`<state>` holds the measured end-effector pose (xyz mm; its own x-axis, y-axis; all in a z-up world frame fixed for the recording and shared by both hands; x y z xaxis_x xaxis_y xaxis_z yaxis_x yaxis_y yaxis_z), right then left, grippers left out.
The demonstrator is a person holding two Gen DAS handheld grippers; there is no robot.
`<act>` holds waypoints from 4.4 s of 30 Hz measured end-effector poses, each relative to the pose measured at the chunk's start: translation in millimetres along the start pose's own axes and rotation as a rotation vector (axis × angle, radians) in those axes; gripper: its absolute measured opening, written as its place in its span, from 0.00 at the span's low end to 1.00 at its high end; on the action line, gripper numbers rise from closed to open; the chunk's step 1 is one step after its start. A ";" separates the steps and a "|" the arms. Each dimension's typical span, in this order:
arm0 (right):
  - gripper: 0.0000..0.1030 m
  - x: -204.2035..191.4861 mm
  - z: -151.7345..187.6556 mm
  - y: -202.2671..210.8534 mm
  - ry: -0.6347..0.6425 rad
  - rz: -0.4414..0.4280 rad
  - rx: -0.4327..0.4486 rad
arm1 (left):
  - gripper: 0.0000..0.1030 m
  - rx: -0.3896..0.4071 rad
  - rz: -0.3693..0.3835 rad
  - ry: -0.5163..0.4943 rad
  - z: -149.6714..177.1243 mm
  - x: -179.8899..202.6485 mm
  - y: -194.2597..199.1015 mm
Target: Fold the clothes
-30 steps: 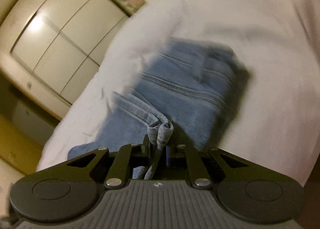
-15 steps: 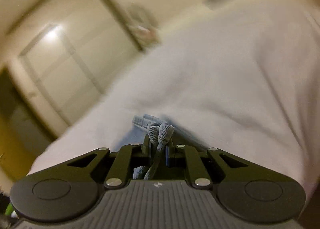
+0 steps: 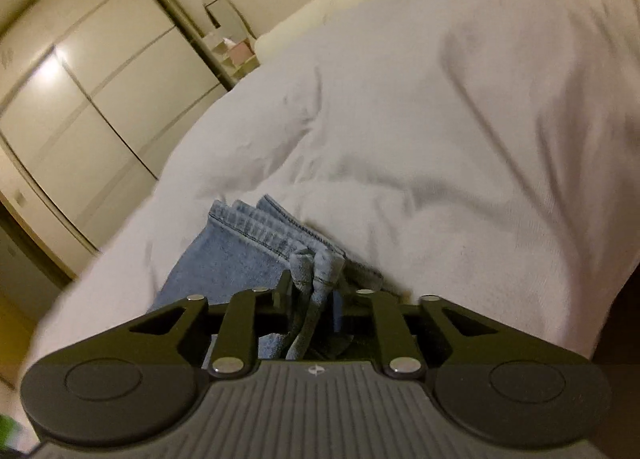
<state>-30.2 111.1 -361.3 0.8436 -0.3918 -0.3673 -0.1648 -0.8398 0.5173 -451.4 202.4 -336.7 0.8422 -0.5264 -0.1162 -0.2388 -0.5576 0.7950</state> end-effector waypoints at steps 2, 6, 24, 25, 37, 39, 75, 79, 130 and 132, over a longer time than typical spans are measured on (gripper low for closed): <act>0.31 -5.8 -3.0 8.1 0.071 0.059 0.006 | 0.36 0.013 -0.015 0.005 -3.6 -5.3 1.0; 0.31 -14.7 -7.8 13.0 0.133 0.105 0.054 | 0.36 0.032 -0.022 0.039 -8.6 -18.2 2.0; 0.34 -93.0 60.4 36.1 0.371 -0.040 -0.035 | 0.36 0.021 -0.019 0.080 6.1 -19.8 2.0; 0.34 -97.7 76.2 29.5 0.383 -0.053 -0.087 | 0.36 0.021 -0.015 0.076 9.0 -17.9 2.4; 0.39 -200.6 171.1 109.9 0.606 -0.265 -0.110 | 0.34 0.002 0.072 0.151 80.0 -24.7 49.4; 0.43 -230.7 200.2 126.3 0.775 -0.303 -0.074 | 0.34 -0.015 0.085 0.171 95.8 -28.0 55.8; 0.30 -310.6 296.9 87.5 1.551 -0.198 0.145 | 0.35 -0.022 0.096 0.206 113.4 -43.7 63.9; 0.18 -296.6 248.0 102.4 1.178 -0.330 0.069 | 0.35 -0.009 0.093 0.200 102.0 -42.8 68.4; 0.00 -8.7 5.7 -8.8 0.363 0.167 -0.005 | 0.29 0.142 0.274 -0.200 -139.7 182.6 -67.9; 0.00 -4.7 9.5 -21.4 0.360 0.168 -0.063 | 0.29 0.128 0.272 -0.207 -142.4 184.7 -79.7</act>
<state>-35.5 127.3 -378.0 0.9344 -0.3558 0.0148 -0.2936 -0.7463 0.5973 -207.9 240.9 -336.8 0.6271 -0.7779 -0.0391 -0.5104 -0.4484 0.7338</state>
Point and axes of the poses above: each gripper's, at about its wrist camera, not at the fingertips, and y roughly against the way its jaws point, x to its right, z to its underside, the point moved 8 cm from there along -y, roughly the way its jaws point, and after that the axes turned 8 degrees about y, right-handed, at the moved point
